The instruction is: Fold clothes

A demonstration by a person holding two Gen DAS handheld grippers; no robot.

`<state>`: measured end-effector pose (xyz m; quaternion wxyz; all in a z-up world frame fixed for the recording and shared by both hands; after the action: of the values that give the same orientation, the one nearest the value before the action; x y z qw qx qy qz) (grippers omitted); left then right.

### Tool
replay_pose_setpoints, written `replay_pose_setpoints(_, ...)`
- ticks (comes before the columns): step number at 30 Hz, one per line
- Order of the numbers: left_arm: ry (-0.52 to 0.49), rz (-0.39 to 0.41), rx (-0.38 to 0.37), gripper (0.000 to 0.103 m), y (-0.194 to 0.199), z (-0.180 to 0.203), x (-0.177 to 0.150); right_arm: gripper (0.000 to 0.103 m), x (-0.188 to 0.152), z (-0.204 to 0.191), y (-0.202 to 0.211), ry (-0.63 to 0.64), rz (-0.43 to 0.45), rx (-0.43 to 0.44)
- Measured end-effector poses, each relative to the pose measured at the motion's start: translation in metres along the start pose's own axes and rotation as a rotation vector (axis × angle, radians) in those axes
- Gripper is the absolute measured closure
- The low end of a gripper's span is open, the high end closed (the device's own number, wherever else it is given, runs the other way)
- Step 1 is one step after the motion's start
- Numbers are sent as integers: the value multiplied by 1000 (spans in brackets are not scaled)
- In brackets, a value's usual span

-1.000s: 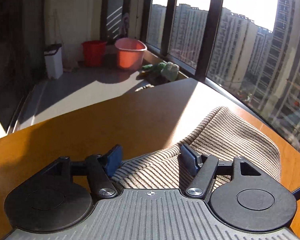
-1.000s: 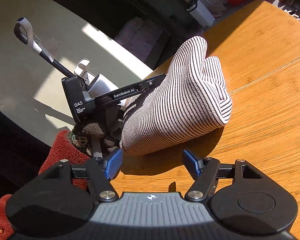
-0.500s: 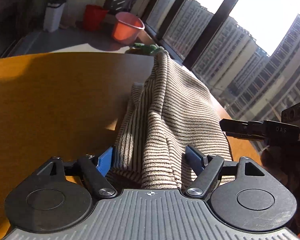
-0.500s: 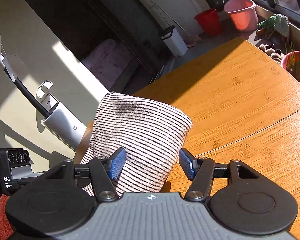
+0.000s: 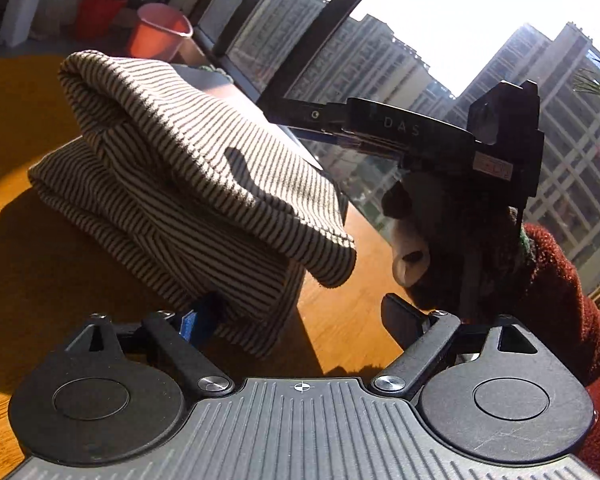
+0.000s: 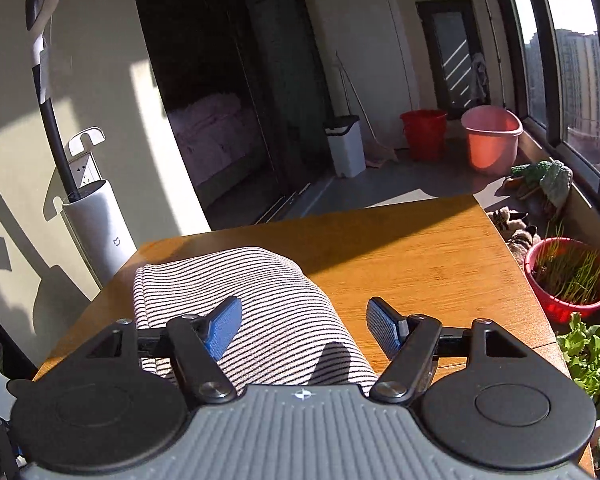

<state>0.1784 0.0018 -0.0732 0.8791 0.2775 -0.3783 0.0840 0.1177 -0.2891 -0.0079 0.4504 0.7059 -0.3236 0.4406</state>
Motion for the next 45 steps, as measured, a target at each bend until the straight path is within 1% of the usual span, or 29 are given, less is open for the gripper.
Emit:
replay_pose_setpoints(2,6,41,-9,12,18,-3,5,22,-3,-12,19,94,21,28)
replay_pose_setpoints(5,44,125,72,10,47,-21,13,17,-18,-39,41,253,37,88)
replay_pose_setpoints(7,117,158,137,13,57,-39,17,17,-30,-59,46,367,37,115)
replay_pose_setpoints(9,172,165,161,28,58,-48,11,17,-43,-75,43,471,13,126)
replay_pose_setpoints(10,171,154,167,41,57,-49,7,20,-49,-79,39,503,-3,128)
replay_pose_setpoints(11,171,143,174,46,56,-49,4,37,-52,-82,36,519,-15,129)
replay_pose_setpoints(13,152,119,162,51,50,-43,-5,69,-49,-80,32,488,-22,125)
replay_pose_setpoints(15,147,104,138,52,47,-38,-8,79,-44,-78,30,445,-21,123)
replay_pose_setpoints(16,144,99,127,52,46,-37,-10,90,-34,-76,32,391,-2,128)
replay_pose_setpoints(17,144,92,127,53,43,-36,-11,93,-23,-74,34,330,17,139)
replay_pose_setpoints(18,145,86,127,54,39,-35,-11,93,-12,-71,38,254,33,168)
replay_pose_setpoints(21,168,74,128,54,35,-38,-14,92,14,-62,45,28,45,309)
replay_pose_setpoints(23,176,78,123,54,37,-39,-17,92,13,-60,40,-51,9,366)
replay_pose_setpoints(26,172,83,121,54,40,-37,-21,92,-11,-59,19,-131,-104,395)
replay_pose_setpoints(28,167,86,121,54,43,-36,-24,91,-32,-56,8,-143,-167,361)
replay_pose_setpoints(30,159,83,129,54,46,-36,-27,91,-47,-50,5,-173,-188,353)
replay_pose_setpoints(31,146,82,132,55,46,-36,-25,91,-48,-48,6,-183,-188,359)
replay_pose_setpoints(32,132,81,134,55,46,-36,-23,91,-50,-47,8,-185,-187,362)
replay_pose_setpoints(35,96,70,143,53,49,-38,-22,91,-54,-50,11,-130,-174,343)
replay_pose_setpoints(37,53,59,175,47,48,-35,-19,91,-57,-57,12,-67,-167,325)
replay_pose_setpoints(38,35,69,210,41,53,-32,-20,91,-59,-64,14,-18,-161,315)
replay_pose_setpoints(39,17,79,244,39,59,-29,-21,91,-62,-70,15,30,-156,304)
replay_pose_setpoints(42,57,166,288,39,85,-38,-1,91,-72,-86,18,131,-147,274)
replay_pose_setpoints(44,77,241,268,39,92,-31,21,90,-75,-93,18,172,-142,263)
replay_pose_setpoints(45,79,275,239,39,91,-28,35,90,-76,-96,18,194,-139,257)
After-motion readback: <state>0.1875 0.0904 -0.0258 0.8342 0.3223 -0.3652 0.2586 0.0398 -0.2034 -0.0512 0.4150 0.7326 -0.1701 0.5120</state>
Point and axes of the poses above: each gripper's, at about its wrist camera, not at the fingertips, and y roughly against the way its jaws point, z to its right, x to its top, the point moved 3 cm from there along -y, roughly the way its jaws point, and after that the axes turned 8 degrees about z, right-handed, at the moved point
